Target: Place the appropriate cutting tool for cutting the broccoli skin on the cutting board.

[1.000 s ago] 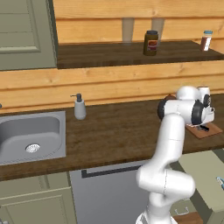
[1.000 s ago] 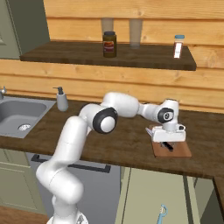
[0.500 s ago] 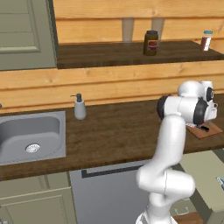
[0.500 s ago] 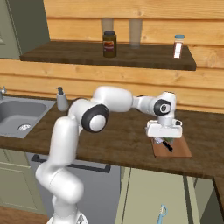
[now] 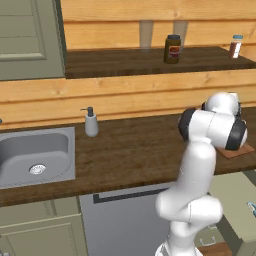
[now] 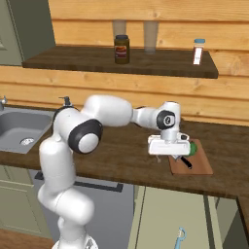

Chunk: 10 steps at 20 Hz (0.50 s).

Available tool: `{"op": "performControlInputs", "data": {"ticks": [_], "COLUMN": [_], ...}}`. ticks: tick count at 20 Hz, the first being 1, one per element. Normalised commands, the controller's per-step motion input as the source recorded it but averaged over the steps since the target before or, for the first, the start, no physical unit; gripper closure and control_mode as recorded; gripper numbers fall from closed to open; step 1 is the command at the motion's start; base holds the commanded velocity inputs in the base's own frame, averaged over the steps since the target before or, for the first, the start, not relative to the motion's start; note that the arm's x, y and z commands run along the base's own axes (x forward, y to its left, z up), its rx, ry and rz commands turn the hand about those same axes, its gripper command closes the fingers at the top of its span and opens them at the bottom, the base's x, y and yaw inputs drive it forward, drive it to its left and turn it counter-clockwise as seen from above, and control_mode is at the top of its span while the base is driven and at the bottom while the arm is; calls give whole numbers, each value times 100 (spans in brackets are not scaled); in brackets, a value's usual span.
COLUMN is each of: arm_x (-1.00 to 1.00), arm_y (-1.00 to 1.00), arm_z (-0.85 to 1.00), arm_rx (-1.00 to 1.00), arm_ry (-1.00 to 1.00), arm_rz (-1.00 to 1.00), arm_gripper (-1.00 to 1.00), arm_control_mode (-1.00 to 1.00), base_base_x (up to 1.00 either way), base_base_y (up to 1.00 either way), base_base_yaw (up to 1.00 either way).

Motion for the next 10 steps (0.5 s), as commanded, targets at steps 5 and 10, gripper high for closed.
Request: {"op": "performControlInputs", "data": {"ticks": [5,10], "arm_x": [-32,-16], "arm_y": [75,90], "arm_z": [0,0], "arm_rx": [-14,-17], "arm_ry": [0,1], "arm_rz": [0,0], "arm_gripper": [-100,-100], "arm_control_mode": [-100,-100], "base_base_x": [0,0], "base_base_y": [0,0], "base_base_yaw": [0,0]}}
